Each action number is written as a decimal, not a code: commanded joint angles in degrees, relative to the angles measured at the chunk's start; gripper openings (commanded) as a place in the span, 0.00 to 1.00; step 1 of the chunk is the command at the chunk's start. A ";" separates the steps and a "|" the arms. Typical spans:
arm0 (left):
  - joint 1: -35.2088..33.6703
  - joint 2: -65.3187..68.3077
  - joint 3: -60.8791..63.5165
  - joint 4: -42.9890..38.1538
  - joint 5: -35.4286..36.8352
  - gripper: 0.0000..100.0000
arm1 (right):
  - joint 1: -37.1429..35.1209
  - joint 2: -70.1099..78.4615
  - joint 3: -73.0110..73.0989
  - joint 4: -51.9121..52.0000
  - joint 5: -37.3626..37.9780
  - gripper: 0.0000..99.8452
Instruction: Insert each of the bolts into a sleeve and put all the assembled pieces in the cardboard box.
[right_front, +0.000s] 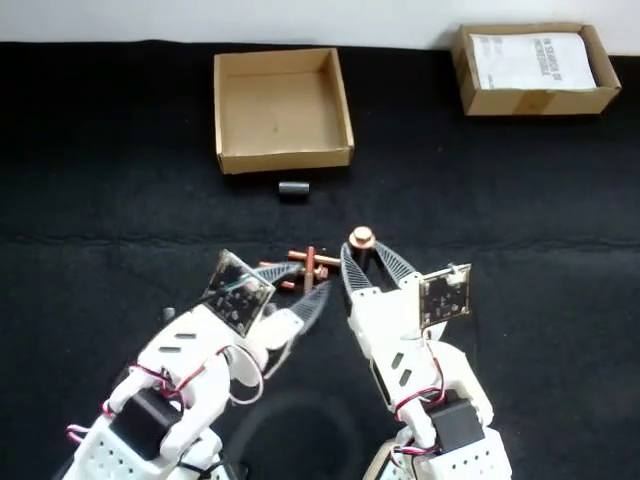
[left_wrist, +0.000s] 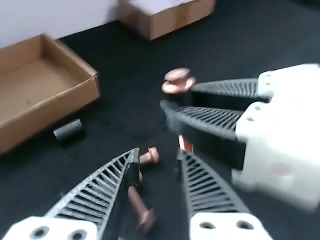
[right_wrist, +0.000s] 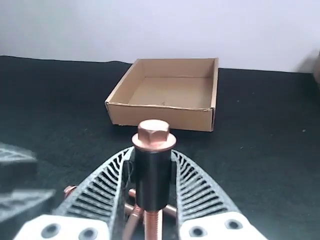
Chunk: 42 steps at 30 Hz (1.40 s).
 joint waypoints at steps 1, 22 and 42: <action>-6.73 -8.48 3.12 0.97 -2.73 0.02 | 1.80 0.48 -5.32 -0.04 -0.35 0.01; -48.31 -8.40 12.62 0.79 2.64 0.01 | 1.80 70.81 -65.36 0.13 -0.26 0.01; -71.78 -8.31 19.47 10.99 2.73 0.01 | 1.89 118.20 -138.07 40.66 20.75 0.01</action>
